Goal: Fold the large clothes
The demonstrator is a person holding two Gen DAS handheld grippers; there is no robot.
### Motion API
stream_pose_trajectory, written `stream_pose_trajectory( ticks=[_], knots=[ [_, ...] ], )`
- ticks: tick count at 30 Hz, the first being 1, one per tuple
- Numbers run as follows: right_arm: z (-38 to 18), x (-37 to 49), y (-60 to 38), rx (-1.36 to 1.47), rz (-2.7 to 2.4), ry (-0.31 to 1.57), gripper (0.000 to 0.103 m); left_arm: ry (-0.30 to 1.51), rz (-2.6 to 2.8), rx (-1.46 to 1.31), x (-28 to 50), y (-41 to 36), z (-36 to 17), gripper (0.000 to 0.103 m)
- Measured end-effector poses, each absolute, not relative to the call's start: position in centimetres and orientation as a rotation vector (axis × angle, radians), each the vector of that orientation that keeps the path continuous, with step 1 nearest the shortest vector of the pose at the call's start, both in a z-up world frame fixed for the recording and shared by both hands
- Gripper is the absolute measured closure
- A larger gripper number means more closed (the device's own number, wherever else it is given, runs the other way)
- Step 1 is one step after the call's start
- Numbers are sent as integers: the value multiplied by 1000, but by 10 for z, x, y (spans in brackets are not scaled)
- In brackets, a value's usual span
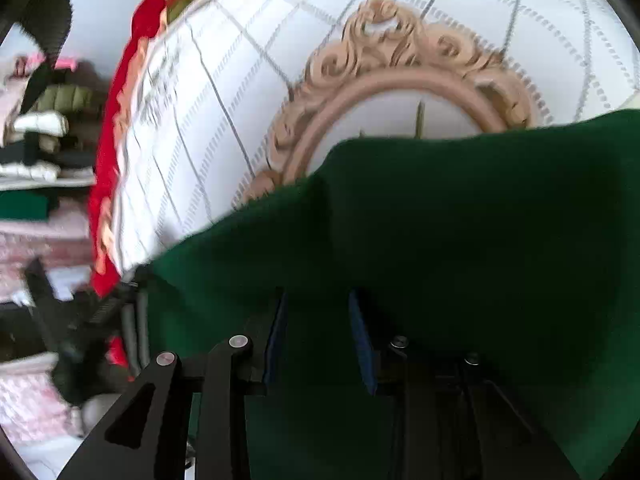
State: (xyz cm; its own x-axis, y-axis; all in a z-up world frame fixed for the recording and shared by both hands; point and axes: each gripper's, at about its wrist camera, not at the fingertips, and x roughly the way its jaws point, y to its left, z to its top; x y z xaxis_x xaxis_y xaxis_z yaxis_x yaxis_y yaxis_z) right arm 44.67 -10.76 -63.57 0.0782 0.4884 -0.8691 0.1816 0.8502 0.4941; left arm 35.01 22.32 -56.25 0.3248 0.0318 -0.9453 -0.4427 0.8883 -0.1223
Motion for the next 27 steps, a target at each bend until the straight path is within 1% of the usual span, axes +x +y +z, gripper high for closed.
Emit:
stream_pose_trajectory(
  ticks=[4, 5, 6, 7, 8, 9, 10, 11, 12, 13, 14, 16, 18, 20, 22, 24, 27],
  knots=[
    [-606, 452, -131, 522, 157, 1397, 70, 1216, 306, -432, 347, 230, -560, 80],
    [-610, 455, -136, 483, 101, 1411, 77, 1214, 309, -435, 345, 230, -559, 76],
    [-621, 459, -137, 475, 72, 1448, 83, 1210, 317, -444, 343, 231, -558, 74],
    [-640, 464, -139, 471, 52, 1511, 89, 1204, 326, -460, 342, 233, -556, 72],
    [-654, 469, -138, 466, 49, 1546, 94, 1193, 336, -475, 340, 233, -553, 71],
    [-661, 475, -137, 471, 47, 1561, 95, 1187, 347, -479, 341, 233, -552, 67],
    [-659, 478, -136, 464, 42, 1582, 95, 1180, 363, -483, 340, 233, -546, 55],
    [-652, 481, -133, 447, 53, 1603, 94, 1171, 363, -496, 338, 232, -541, 40],
    [-642, 482, -133, 439, 77, 1605, 94, 1145, 358, -518, 333, 231, -530, 33],
    [-627, 479, -136, 438, 111, 1591, 94, 1130, 359, -525, 331, 229, -524, 23],
    [-611, 474, -141, 424, 130, 1572, 90, 1113, 363, -530, 325, 227, -515, 18],
    [-588, 459, -154, 371, 126, 1558, 90, 1087, 372, -545, 309, 221, -497, 18],
    [-583, 443, -169, 322, 95, 1599, 90, 1076, 403, -554, 293, 215, -485, 18],
    [-602, 429, -187, 266, 54, 1686, 91, 1079, 444, -568, 272, 205, -479, 17],
    [-624, 426, -192, 238, 75, 1686, 95, 1100, 503, -589, 249, 195, -478, 17],
    [-641, 431, -196, 257, 70, 1667, 103, 1116, 555, -627, 223, 184, -481, 17],
    [-644, 448, -195, 233, 51, 1656, 103, 1164, 629, -691, 184, 166, -496, 17]
  ],
)
